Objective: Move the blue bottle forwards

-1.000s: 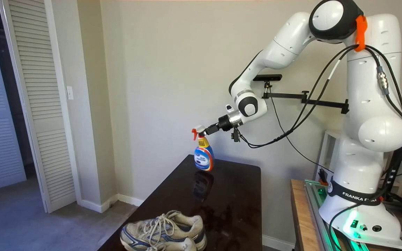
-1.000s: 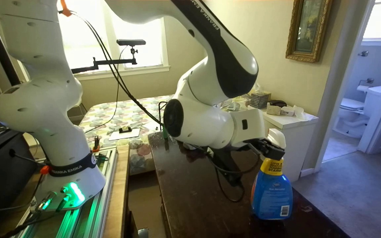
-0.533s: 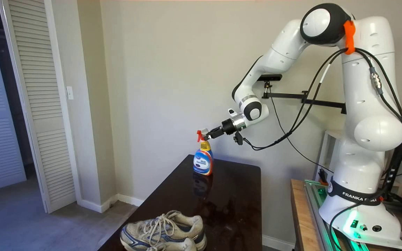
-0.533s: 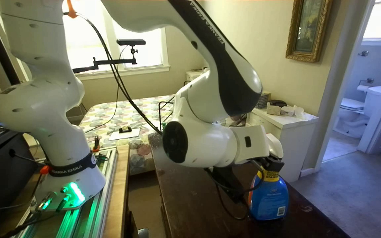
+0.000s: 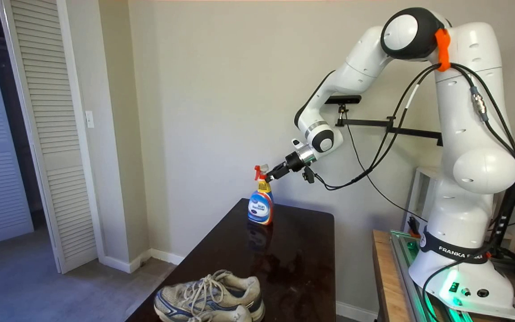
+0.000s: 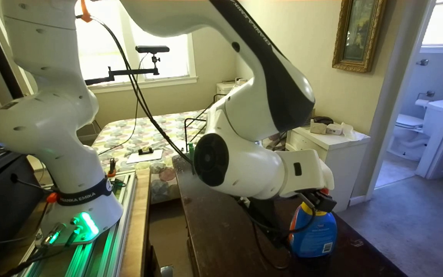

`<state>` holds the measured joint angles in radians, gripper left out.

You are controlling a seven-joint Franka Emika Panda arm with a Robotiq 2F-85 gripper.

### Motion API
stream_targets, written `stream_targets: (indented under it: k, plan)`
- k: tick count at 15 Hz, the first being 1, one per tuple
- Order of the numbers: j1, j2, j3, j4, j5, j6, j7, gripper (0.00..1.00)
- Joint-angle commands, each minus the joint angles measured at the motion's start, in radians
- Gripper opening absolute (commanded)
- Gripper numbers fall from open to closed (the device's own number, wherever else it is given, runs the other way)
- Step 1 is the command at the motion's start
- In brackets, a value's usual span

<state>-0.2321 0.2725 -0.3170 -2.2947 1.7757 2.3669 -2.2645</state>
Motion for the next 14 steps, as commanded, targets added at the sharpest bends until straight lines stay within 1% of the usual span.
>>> stream_targets:
  k: [1,3,5,7,10,11,12,13,14]
  plan:
    - [0.007,0.071,0.013,0.046,-0.048,0.049,0.063,1.0]
    - [0.014,0.086,0.014,0.051,-0.065,0.084,0.085,1.0]
    - [0.029,0.035,0.005,0.029,-0.093,0.159,0.085,1.0]
    - [0.053,-0.044,0.001,-0.014,-0.169,0.261,0.103,1.0]
    - [0.071,-0.14,0.018,-0.067,-0.304,0.392,0.149,1.0]
    - [0.065,-0.18,0.025,-0.089,-0.345,0.392,0.163,1.0]
    - [0.079,-0.213,0.008,-0.106,-0.37,0.377,0.169,1.0]
    - [0.063,-0.11,0.016,-0.027,-0.291,0.359,0.125,1.0]
    - [0.066,-0.142,0.015,-0.045,-0.312,0.36,0.135,1.0]
